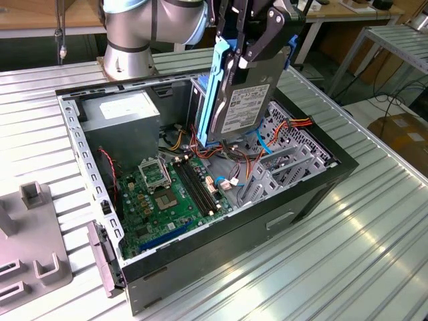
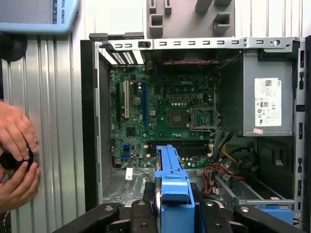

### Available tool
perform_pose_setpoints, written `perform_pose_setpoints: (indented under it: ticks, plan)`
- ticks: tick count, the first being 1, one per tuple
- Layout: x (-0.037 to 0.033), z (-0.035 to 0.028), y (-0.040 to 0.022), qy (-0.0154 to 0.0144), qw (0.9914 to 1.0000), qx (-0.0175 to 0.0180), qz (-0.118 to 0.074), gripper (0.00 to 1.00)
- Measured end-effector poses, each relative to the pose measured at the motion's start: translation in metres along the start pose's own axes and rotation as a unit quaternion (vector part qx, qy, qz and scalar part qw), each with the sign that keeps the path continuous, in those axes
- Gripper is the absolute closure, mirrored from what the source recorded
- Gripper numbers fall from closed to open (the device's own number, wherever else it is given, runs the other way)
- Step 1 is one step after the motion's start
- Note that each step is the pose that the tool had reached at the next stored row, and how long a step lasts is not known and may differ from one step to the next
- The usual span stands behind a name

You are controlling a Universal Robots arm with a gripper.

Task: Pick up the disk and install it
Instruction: 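Pick up the disk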

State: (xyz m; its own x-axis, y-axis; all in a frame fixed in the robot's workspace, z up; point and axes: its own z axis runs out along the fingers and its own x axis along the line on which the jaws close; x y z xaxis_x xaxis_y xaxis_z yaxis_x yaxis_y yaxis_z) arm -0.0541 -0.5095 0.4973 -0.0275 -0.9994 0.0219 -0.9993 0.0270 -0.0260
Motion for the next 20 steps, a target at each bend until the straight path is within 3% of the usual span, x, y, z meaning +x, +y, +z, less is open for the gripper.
perform_pose_setpoints:
  ticks: [6, 20]
  plan:
    - [0.0102, 0.0008, -0.0004, 0.0, 1.0, 0.0, 0.0, 0.63]
    - [0.012, 0.0008, -0.0006, 0.0, 1.0, 0.0, 0.0, 0.63]
